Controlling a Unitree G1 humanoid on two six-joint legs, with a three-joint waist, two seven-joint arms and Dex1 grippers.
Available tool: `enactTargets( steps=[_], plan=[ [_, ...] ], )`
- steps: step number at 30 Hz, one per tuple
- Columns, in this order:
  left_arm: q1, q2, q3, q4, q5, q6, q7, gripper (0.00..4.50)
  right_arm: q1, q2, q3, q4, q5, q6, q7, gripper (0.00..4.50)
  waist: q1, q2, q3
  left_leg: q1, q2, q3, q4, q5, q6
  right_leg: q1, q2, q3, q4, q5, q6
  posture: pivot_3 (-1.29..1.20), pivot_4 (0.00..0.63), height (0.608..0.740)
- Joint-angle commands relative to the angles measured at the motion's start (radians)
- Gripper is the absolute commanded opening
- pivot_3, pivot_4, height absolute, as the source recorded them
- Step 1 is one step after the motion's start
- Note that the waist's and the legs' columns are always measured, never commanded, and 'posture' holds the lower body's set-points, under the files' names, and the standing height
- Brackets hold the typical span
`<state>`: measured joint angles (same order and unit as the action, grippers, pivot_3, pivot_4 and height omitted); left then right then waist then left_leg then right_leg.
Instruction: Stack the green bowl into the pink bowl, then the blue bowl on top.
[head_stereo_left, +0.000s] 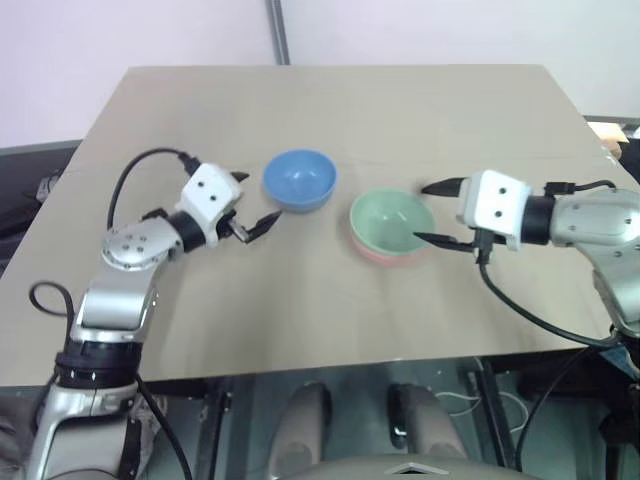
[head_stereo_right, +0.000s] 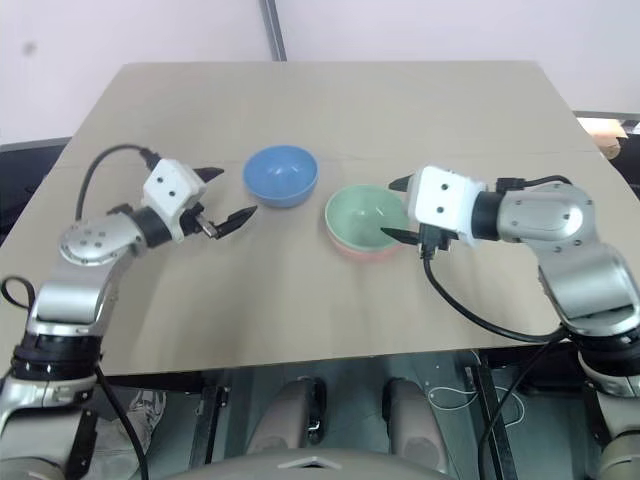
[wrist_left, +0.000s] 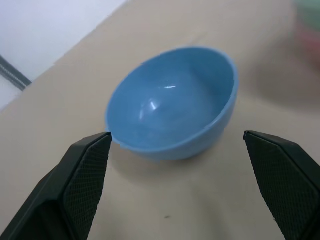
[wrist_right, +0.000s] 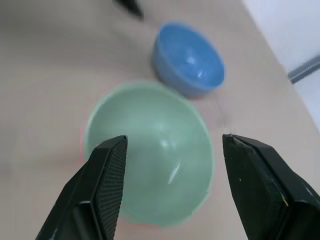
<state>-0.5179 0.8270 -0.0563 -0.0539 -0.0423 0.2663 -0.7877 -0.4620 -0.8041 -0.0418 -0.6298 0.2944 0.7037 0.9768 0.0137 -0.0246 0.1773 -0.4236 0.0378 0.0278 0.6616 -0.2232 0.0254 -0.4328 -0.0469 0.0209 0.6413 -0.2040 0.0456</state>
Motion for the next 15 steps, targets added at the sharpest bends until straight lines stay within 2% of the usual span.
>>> enactTargets(
  steps=[1,5,8,9,11,15],
  plan=[
    [-0.110,0.034,-0.119,0.033,0.138,-0.051,-0.059,4.50,0.072,-0.026,-0.151,-0.121,0.114,0.142,-0.037,3.32,0.000,0.000,0.000,0.000,0.000,0.001,0.000,0.000,0.000,0.000,0.000,0.001,0.000,0.000,0.000,0.00,0.150,0.740],
    [-0.219,0.065,-0.273,0.119,0.314,-0.102,-0.148,4.50,0.117,-0.018,-0.234,-0.185,0.165,0.219,-0.115,3.32,-0.005,0.000,0.000,0.000,0.000,0.001,0.002,0.000,0.000,0.000,0.000,0.001,0.001,0.000,0.000,0.00,0.150,0.740],
    [-0.287,0.038,-0.341,0.215,0.399,-0.162,-0.156,4.50,0.129,-0.014,-0.263,-0.200,0.182,0.244,-0.172,3.32,-0.006,0.000,0.000,0.000,0.001,0.001,0.002,0.000,0.000,0.000,0.001,0.001,0.001,0.000,0.000,0.00,0.150,0.740],
    [-0.309,0.026,-0.356,0.252,0.421,-0.183,-0.153,3.94,0.132,-0.015,-0.274,-0.201,0.187,0.247,-0.188,3.63,-0.005,0.000,0.000,0.000,0.001,0.000,0.002,0.000,0.000,0.000,0.001,0.001,0.001,0.000,0.000,0.00,0.150,0.740],
    [-0.341,0.006,-0.377,0.318,0.442,-0.229,-0.162,3.28,0.138,-0.020,-0.297,-0.210,0.212,0.264,-0.208,3.63,-0.002,0.000,0.000,-0.002,0.001,-0.001,0.003,0.000,0.000,-0.001,0.001,0.000,0.001,0.000,0.001,0.00,0.150,0.740],
    [-0.403,-0.032,-0.395,0.439,0.492,-0.293,-0.142,1.13,0.151,-0.029,-0.325,-0.233,0.246,0.282,-0.245,3.63,-0.001,0.000,0.000,-0.008,0.000,-0.003,0.007,0.000,0.000,-0.004,0.002,-0.002,0.001,0.001,0.002,0.00,0.150,0.740]
  ],
)
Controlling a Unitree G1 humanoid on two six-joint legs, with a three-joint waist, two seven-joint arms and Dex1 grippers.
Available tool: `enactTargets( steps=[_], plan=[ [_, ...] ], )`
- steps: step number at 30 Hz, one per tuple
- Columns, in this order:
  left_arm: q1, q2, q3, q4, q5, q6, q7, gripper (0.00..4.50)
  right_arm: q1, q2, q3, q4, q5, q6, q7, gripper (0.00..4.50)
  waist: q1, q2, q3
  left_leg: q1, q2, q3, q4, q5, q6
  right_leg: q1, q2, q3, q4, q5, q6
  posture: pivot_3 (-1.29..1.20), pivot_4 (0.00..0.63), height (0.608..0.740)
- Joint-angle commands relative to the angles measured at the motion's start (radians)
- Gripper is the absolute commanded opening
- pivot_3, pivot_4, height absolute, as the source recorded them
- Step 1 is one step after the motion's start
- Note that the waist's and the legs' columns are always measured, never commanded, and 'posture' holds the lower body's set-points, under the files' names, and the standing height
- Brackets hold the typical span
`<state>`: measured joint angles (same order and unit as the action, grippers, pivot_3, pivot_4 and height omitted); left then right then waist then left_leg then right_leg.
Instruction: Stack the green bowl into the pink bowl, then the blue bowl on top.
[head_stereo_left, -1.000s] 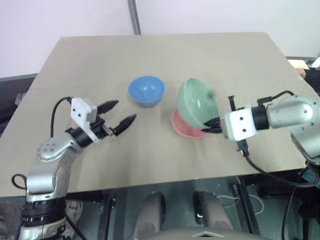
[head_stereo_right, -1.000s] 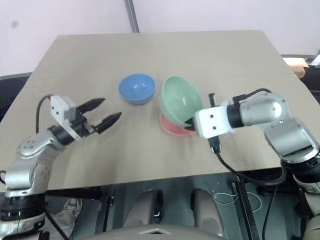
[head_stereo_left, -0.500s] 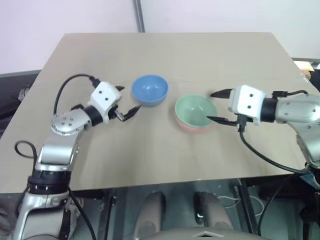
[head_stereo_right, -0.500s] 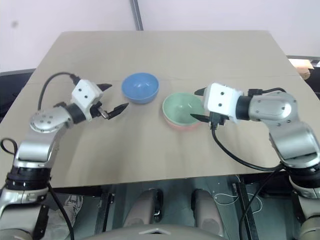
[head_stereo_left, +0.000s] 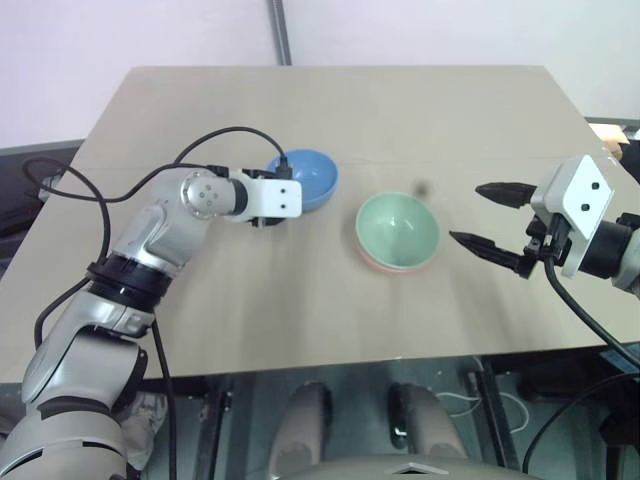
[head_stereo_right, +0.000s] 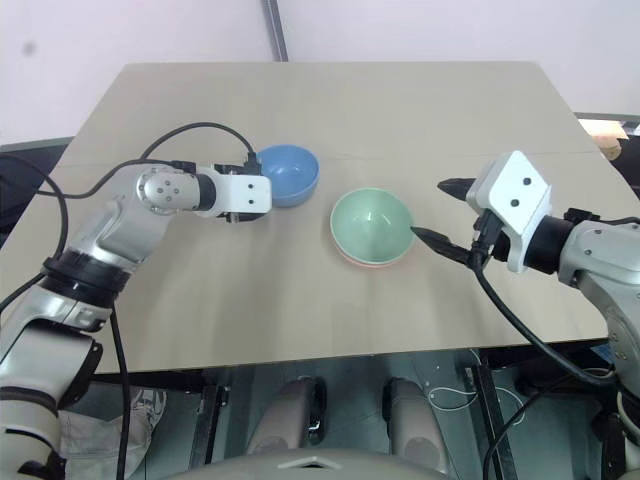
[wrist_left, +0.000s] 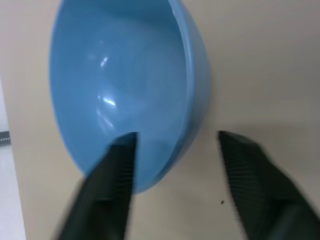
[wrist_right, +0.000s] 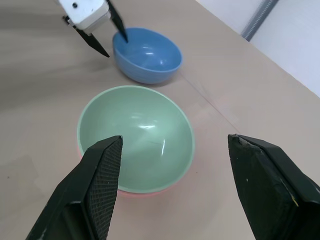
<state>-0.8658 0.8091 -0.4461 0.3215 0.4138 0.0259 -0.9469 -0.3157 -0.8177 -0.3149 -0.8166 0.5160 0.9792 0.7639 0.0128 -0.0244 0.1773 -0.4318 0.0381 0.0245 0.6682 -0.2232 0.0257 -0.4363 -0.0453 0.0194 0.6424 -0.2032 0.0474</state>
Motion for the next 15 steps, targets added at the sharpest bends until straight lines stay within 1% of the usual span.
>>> enactTargets(
  steps=[1,3,4,5,8,10,12,15],
  plan=[
    [-0.065,-0.022,-0.007,0.086,0.047,-0.066,0.019,0.78,0.007,-0.017,-0.054,-0.049,0.030,0.006,-0.041,3.63,0.000,0.000,0.000,0.000,0.000,0.000,0.000,0.000,0.000,0.000,0.000,0.000,0.000,0.001,0.001,0.00,0.150,0.740],
    [-0.078,-0.048,0.010,0.088,0.023,-0.099,0.013,0.40,0.022,-0.017,-0.065,-0.057,0.036,0.006,-0.056,3.63,0.000,0.000,0.000,0.000,0.000,0.000,0.000,0.000,0.000,0.000,0.000,0.000,0.000,0.001,0.001,0.00,0.150,0.740],
    [-0.083,-0.064,0.032,0.068,-0.017,-0.123,0.002,0.07,0.031,-0.018,-0.072,-0.060,0.039,0.006,-0.063,3.63,0.002,0.000,0.000,0.000,0.000,0.000,0.000,0.000,0.000,0.000,0.000,0.000,0.000,0.001,0.001,0.00,0.150,0.740],
    [-0.084,-0.076,0.054,0.042,-0.063,-0.148,-0.018,0.07,0.041,-0.019,-0.079,-0.062,0.044,0.005,-0.068,3.63,0.004,0.000,0.000,-0.001,0.000,-0.001,0.000,0.000,0.000,0.000,0.000,-0.001,0.000,0.000,0.001,0.00,0.150,0.740],
    [-0.064,-0.086,0.108,-0.079,-0.241,-0.190,-0.160,0.07,0.071,-0.026,-0.105,-0.067,0.066,0.004,-0.077,3.63,0.002,-0.001,0.000,-0.002,0.000,-0.002,0.001,0.000,0.000,0.000,-0.001,-0.001,0.000,0.001,0.001,0.00,0.150,0.740],
    [-0.056,-0.090,0.131,-0.181,-0.356,-0.154,-0.251,0.07,0.096,-0.033,-0.131,-0.069,0.078,0.003,-0.077,3.63,-0.001,-0.001,0.000,-0.002,-0.001,-0.001,0.001,0.000,0.000,0.000,-0.001,-0.001,0.000,0.001,0.001,0.00,0.150,0.740],
    [-0.067,-0.099,0.136,-0.242,-0.418,-0.148,-0.308,0.07,0.115,-0.038,-0.165,-0.073,0.098,0.010,-0.080,3.63,-0.003,-0.001,0.000,-0.001,-0.001,-0.001,0.001,0.000,0.000,0.000,-0.001,0.000,0.000,0.001,0.001,0.00,0.150,0.740],
    [-0.095,-0.117,0.124,-0.247,-0.458,-0.150,-0.366,0.07,0.140,-0.053,-0.203,-0.082,0.130,0.016,-0.076,3.63,-0.001,-0.001,0.000,0.000,0.000,-0.002,0.001,0.000,0.000,0.001,0.000,-0.001,0.001,0.001,0.001,0.00,0.150,0.740]
  ],
)
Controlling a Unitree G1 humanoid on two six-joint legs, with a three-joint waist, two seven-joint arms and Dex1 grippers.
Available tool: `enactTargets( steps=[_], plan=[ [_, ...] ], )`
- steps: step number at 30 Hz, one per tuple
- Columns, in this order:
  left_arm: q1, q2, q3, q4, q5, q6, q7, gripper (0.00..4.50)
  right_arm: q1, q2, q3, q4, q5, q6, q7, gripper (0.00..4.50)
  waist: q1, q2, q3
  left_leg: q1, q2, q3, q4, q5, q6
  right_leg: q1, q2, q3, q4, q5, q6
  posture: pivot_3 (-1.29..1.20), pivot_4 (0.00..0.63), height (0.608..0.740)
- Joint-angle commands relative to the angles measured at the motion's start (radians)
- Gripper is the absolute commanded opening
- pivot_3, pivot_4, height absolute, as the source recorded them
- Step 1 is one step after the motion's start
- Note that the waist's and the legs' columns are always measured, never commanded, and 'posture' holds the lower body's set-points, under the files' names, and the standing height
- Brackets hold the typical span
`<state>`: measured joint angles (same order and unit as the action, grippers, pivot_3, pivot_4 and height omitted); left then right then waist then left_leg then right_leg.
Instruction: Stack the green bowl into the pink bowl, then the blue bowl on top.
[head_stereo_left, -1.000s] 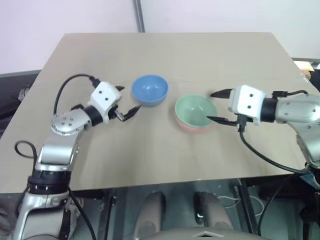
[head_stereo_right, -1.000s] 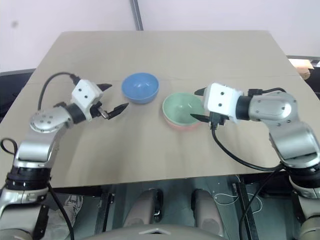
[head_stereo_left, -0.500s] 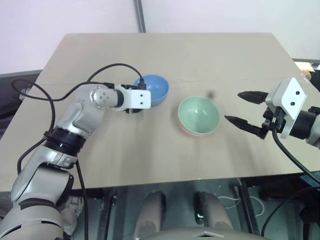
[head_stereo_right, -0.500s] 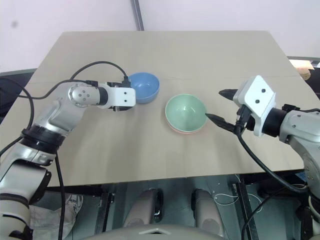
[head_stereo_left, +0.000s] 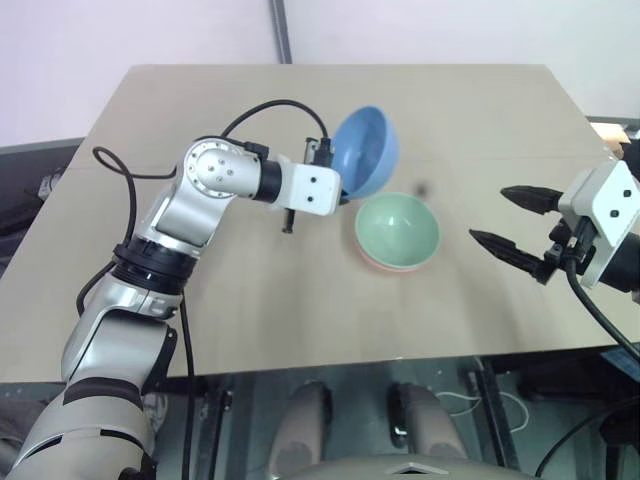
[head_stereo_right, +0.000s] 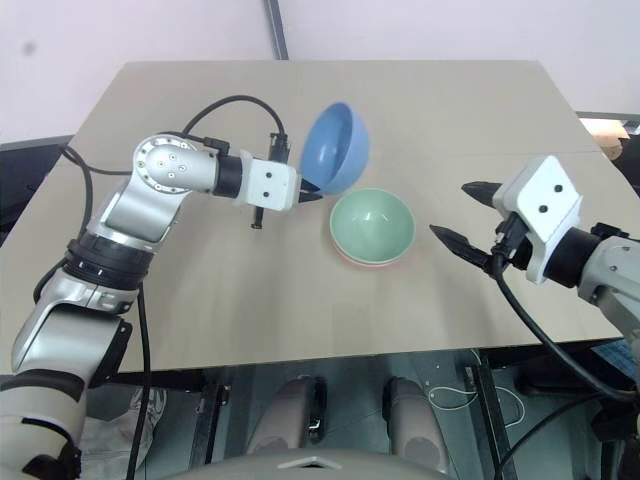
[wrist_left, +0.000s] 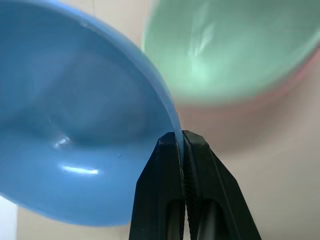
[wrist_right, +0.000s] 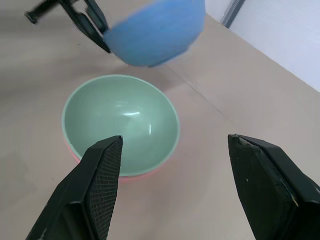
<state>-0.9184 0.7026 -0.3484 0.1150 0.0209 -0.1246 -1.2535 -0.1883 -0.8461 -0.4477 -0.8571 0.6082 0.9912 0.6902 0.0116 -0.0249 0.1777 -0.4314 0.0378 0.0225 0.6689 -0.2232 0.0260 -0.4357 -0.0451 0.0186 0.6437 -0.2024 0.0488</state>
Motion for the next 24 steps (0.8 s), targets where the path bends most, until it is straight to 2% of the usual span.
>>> enactTargets(
  steps=[1,2,3,5,6,9,12,16,19,20,22,24],
  plan=[
    [-0.054,-0.020,0.020,-0.036,-0.078,-0.013,-0.083,0.07,0.022,-0.027,-0.083,-0.046,0.043,0.006,-0.009,3.63,0.001,0.000,0.000,0.000,0.000,0.000,0.001,0.000,0.000,0.000,0.000,0.000,0.000,0.000,-0.001,0.00,0.150,0.740],
    [-0.066,-0.034,0.011,-0.028,-0.085,-0.035,-0.104,0.68,0.035,-0.031,-0.093,-0.053,0.035,0.002,-0.020,4.19,0.001,0.000,0.000,0.000,0.000,0.000,0.001,0.000,0.000,0.001,0.000,0.000,0.000,-0.002,0.000,0.00,0.150,0.740],
    [-0.076,-0.045,0.004,-0.019,-0.090,-0.050,-0.120,1.00,0.044,-0.034,-0.097,-0.058,0.024,-0.004,-0.033,4.48,0.001,0.000,0.000,0.001,0.000,0.000,0.002,0.000,0.000,0.001,0.001,0.000,0.000,-0.002,0.002,0.00,0.150,0.740],
    [-0.095,-0.073,-0.016,0.012,-0.081,-0.107,-0.143,1.46,0.054,-0.029,-0.104,-0.066,0.011,-0.002,-0.066,4.50,0.002,0.000,0.000,0.001,0.000,0.000,0.003,0.000,0.000,0.003,0.001,0.000,0.000,-0.003,0.002,0.00,0.150,0.740],
    [-0.102,-0.088,-0.022,0.028,-0.075,-0.128,-0.149,2.16,0.062,-0.029,-0.107,-0.071,0.012,-0.002,-0.074,4.50,0.002,0.000,0.000,0.001,0.000,0.000,0.003,0.000,0.000,0.003,0.001,0.001,0.000,-0.002,0.002,0.00,0.150,0.740],
    [-0.120,-0.137,-0.037,0.099,-0.025,-0.204,-0.117,3.25,0.115,-0.030,-0.112,-0.108,0.006,-0.005,-0.091,4.50,0.005,0.000,0.000,0.001,0.000,-0.001,0.003,0.000,0.000,0.003,0.001,0.001,0.000,-0.002,0.002,0.00,0.150,0.740],
    [-0.120,-0.135,-0.007,0.129,-0.026,-0.180,-0.105,3.25,0.140,-0.015,-0.116,-0.129,0.025,-0.005,-0.112,4.50,-0.005,0.000,0.000,0.000,0.000,-0.001,0.003,0.000,0.000,0.003,0.001,0.001,0.000,-0.002,0.002,0.00,0.150,0.740],
    [-0.094,-0.090,0.129,0.089,-0.161,0.177,-0.057,3.25,0.155,-0.009,-0.078,-0.120,0.021,-0.026,-0.123,4.50,-0.014,0.000,0.000,0.001,0.001,-0.001,0.003,0.000,0.000,0.003,0.002,0.001,0.000,-0.002,0.003,0.00,0.150,0.740],
    [-0.022,-0.076,0.240,0.030,-0.267,0.305,-0.004,3.25,0.157,0.002,-0.055,-0.089,0.048,-0.047,-0.106,4.50,-0.027,0.001,-0.001,0.002,0.001,-0.001,0.003,0.000,0.000,0.003,0.003,0.001,0.001,-0.002,0.004,0.00,0.150,0.740],
    [0.005,-0.051,0.264,-0.005,-0.287,0.399,0.013,3.25,0.157,-0.005,-0.046,-0.073,0.058,-0.054,-0.086,4.50,-0.026,0.001,-0.001,0.002,0.002,-0.001,0.003,0.000,0.000,0.003,0.003,0.001,0.001,-0.001,0.005,0.00,0.150,0.740],
    [0.087,0.014,0.303,-0.105,-0.335,0.533,0.008,3.78,0.155,-0.023,-0.032,-0.038,0.089,-0.065,-0.034,4.50,-0.028,0.001,-0.001,0.002,0.002,-0.001,0.003,0.000,0.000,0.003,0.003,0.001,0.001,-0.001,0.006,0.00,0.150,0.740],
    [0.174,0.023,0.361,-0.202,-0.351,0.581,0.096,4.45,0.141,-0.039,0.008,0.010,0.040,-0.121,-0.023,4.50,-0.026,0.000,0.000,0.002,0.002,-0.001,0.002,0.000,0.000,0.003,0.003,0.002,0.001,-0.001,0.006,0.00,0.150,0.740]
  ],
)
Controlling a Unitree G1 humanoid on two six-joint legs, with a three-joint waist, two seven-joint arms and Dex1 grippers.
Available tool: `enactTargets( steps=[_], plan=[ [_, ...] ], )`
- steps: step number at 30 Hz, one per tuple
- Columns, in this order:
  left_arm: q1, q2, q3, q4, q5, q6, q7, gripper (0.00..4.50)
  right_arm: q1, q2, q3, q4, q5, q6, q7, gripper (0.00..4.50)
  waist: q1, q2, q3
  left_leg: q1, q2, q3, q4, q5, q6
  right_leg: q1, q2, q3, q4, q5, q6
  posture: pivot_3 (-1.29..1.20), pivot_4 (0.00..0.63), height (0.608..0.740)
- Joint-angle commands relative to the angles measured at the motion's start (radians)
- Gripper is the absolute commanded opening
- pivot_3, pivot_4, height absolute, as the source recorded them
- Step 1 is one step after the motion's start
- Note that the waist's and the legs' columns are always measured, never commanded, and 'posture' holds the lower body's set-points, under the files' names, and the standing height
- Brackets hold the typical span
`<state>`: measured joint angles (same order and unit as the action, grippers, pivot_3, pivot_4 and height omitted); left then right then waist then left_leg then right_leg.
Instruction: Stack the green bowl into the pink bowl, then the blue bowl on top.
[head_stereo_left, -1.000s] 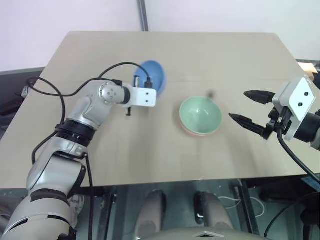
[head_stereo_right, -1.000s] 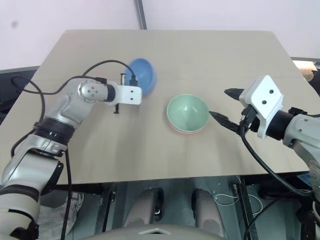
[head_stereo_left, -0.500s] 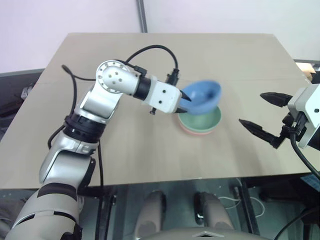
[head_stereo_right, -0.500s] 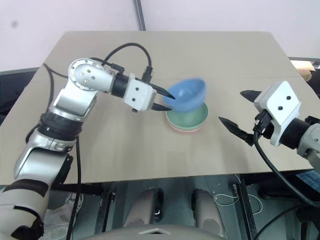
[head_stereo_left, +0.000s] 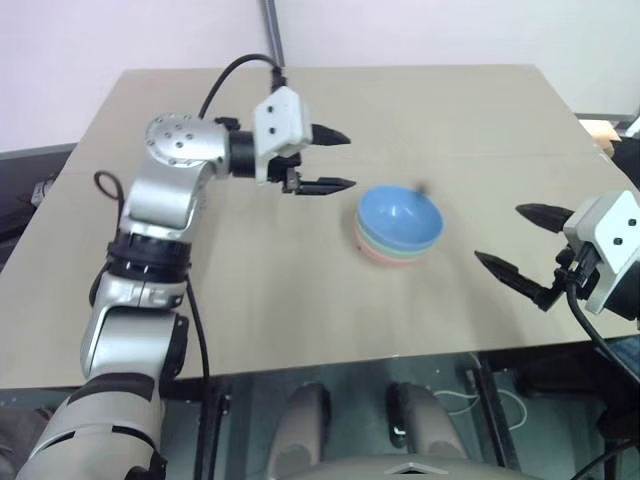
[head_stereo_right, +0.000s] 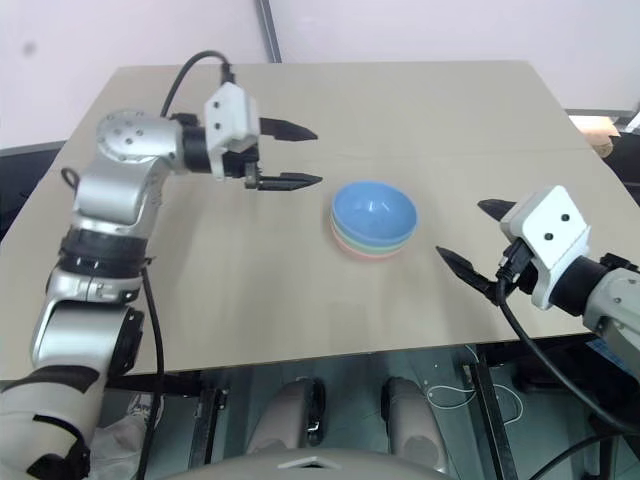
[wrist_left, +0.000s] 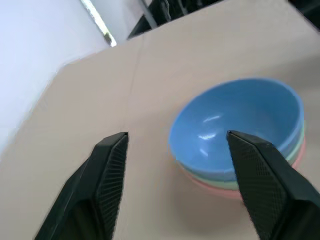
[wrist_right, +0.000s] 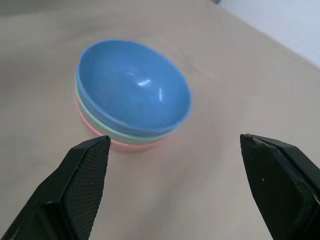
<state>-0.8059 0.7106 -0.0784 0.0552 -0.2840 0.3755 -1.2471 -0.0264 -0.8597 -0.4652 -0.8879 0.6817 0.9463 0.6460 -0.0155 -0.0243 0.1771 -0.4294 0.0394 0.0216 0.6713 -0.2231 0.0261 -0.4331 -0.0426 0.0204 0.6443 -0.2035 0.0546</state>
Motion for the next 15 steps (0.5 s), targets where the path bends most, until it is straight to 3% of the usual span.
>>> enactTargets(
  steps=[1,4,7,10,15],
  plan=[
    [0.098,0.003,0.121,-0.182,-0.048,0.099,0.149,4.45,-0.029,-0.025,0.043,0.065,-0.076,-0.110,0.005,4.50,0.002,0.000,0.000,0.000,0.000,0.000,0.000,0.000,0.000,0.000,0.000,0.000,0.000,0.000,0.000,0.00,0.150,0.740],
    [0.286,-0.046,0.248,-0.304,-0.126,0.123,0.246,4.45,-0.022,0.010,0.030,0.105,-0.039,-0.112,-0.002,4.50,0.005,0.000,-0.001,0.000,0.000,0.000,0.001,0.000,0.000,0.000,0.000,0.000,0.000,-0.001,-0.002,0.00,0.150,0.740],
    [0.496,-0.031,0.328,-0.390,-0.147,0.153,0.285,4.45,0.032,0.019,-0.007,0.116,-0.028,-0.135,0.028,4.50,0.009,-0.001,-0.001,0.001,-0.001,-0.001,-0.001,0.000,0.000,0.002,-0.001,0.000,-0.001,0.000,-0.003,0.00,0.150,0.740],
    [0.727,0.013,0.447,-0.409,-0.137,0.055,0.231,4.45,0.189,-0.010,-0.079,0.177,-0.090,-0.280,0.197,4.50,0.005,0.000,-0.002,0.002,0.000,0.001,-0.002,0.000,0.000,0.002,-0.001,0.001,-0.002,0.000,-0.006,0.00,0.150,0.740],
    [0.879,0.061,0.564,-0.441,-0.250,0.063,0.141,4.45,0.298,-0.023,-0.212,0.264,-0.075,-0.358,0.324,4.50,0.015,-0.001,-0.002,0.003,0.000,0.000,0.000,0.000,0.000,0.002,-0.002,-0.001,-0.002,-0.002,-0.003,0.00,0.150,0.740]
  ],
)
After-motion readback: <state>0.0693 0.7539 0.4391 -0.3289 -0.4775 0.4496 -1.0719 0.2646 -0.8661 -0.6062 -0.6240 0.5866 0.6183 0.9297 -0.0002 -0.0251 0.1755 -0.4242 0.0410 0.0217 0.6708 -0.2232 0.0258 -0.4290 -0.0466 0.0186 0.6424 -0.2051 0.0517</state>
